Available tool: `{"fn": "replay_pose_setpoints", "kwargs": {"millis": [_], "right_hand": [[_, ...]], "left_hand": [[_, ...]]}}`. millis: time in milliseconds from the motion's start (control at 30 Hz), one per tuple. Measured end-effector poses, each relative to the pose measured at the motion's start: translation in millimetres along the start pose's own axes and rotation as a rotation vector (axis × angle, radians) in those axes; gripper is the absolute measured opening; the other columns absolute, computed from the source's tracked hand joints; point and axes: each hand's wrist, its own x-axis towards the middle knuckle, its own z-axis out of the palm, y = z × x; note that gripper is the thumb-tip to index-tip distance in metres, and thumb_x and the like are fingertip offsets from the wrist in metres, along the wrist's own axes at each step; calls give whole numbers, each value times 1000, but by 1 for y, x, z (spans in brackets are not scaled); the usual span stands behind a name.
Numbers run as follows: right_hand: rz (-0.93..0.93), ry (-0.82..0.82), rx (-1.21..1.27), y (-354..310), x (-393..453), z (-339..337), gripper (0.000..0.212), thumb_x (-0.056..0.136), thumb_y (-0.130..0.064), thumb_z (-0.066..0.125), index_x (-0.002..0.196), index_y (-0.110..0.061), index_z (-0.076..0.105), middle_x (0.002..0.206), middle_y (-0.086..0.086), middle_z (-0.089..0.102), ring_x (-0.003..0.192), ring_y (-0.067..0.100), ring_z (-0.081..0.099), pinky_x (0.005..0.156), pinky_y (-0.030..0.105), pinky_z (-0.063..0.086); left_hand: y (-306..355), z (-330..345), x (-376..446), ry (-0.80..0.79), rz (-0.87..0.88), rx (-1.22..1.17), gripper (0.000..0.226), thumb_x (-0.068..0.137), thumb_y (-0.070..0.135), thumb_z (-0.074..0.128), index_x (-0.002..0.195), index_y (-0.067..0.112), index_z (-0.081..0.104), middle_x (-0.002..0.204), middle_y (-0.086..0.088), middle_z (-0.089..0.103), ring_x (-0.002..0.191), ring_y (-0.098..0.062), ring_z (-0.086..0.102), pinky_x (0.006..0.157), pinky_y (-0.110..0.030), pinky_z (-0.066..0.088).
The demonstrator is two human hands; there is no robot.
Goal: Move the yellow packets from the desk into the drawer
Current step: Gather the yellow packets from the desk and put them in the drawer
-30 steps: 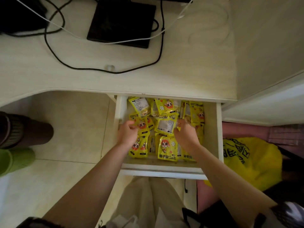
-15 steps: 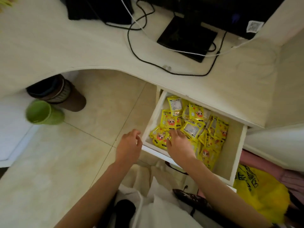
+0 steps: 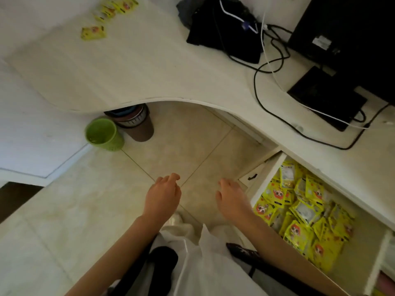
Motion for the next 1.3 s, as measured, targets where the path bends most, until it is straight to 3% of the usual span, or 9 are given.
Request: {"fn": "replay_pose_setpoints", "kwargs": {"millis": [500,767,1067,1300], "right_hand": [[-121,15,-61,-145,111,-10,30,99,-22,37,125,-12,49,118,6,57,105,21,54,89,36,49],[-194,13,-104,-197,202,-37,28,99,-22,37,120,-12,51,114,7,58,101,23,55,83,34,48],[-370,1,-185,-252,323,-96,32,99,-22,37,128,-14,48,124,7,57,111,26,51,89,37,47],[-407,-6,-179,-291,404,-130,34,100,-25,37,130,-14,47,126,6,57,115,24,50,91,36,48]], "left_hand": [[-130,-82,77,110,-201,2,26,95,23,47,119,22,56,101,3,68,98,-15,58,77,-29,50],[-157,-111,161,154,-259,-3,25,94,25,48,118,22,57,105,3,67,100,-16,58,80,-31,52],[-170,-152,277,183,-350,-81,24,95,24,47,117,21,56,104,0,67,100,-18,59,78,-34,53],[-184,-185,354,182,-359,-89,26,95,22,47,119,19,56,105,0,67,102,-18,58,83,-35,51]]}}
